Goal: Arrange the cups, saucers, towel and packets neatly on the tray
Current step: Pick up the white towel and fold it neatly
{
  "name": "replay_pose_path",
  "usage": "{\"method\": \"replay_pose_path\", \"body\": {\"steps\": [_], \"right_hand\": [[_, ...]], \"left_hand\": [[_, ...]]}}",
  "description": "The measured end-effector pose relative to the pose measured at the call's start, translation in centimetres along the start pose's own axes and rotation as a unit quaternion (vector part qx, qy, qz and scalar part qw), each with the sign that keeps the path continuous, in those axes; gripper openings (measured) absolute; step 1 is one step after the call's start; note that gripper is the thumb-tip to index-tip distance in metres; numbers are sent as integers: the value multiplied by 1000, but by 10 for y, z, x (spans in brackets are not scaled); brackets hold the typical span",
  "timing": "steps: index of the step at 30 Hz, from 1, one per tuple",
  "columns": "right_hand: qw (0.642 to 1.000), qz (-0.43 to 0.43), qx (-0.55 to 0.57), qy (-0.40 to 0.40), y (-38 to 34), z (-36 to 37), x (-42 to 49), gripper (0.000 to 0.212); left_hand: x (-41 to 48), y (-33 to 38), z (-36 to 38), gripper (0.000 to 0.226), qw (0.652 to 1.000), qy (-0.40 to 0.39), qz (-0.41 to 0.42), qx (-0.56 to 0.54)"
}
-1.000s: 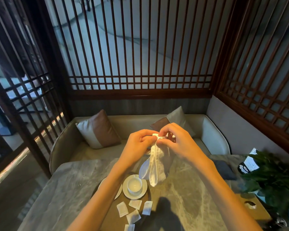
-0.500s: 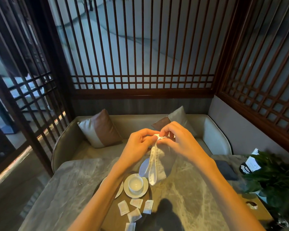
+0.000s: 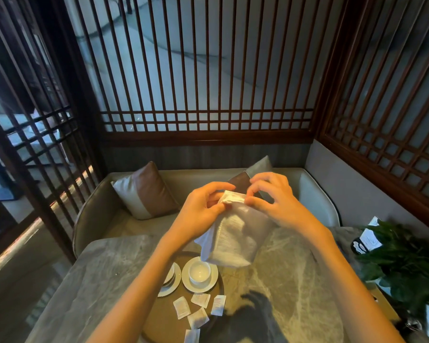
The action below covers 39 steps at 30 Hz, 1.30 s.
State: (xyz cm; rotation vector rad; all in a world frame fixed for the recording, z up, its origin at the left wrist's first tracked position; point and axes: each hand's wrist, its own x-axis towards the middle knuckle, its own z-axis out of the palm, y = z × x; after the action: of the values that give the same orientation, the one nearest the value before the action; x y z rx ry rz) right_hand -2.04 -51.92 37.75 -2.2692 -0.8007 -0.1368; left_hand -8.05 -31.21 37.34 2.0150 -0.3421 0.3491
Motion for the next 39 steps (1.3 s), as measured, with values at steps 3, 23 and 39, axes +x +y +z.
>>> {"method": "replay_pose_path", "body": {"steps": [3,23,39], "right_hand": [[996,39,26,-70,12,-11,-6,34],[997,-17,-71,-27,19,-6,1,36],[847,129,516,-18,12,0,-7,46]], "left_hand": [[2,-6,-11,37,1000,17,-6,-17],[11,-28,-35,25,997,25,-23,63],[20,-20,-17,20,941,23,-191,-279]]}}
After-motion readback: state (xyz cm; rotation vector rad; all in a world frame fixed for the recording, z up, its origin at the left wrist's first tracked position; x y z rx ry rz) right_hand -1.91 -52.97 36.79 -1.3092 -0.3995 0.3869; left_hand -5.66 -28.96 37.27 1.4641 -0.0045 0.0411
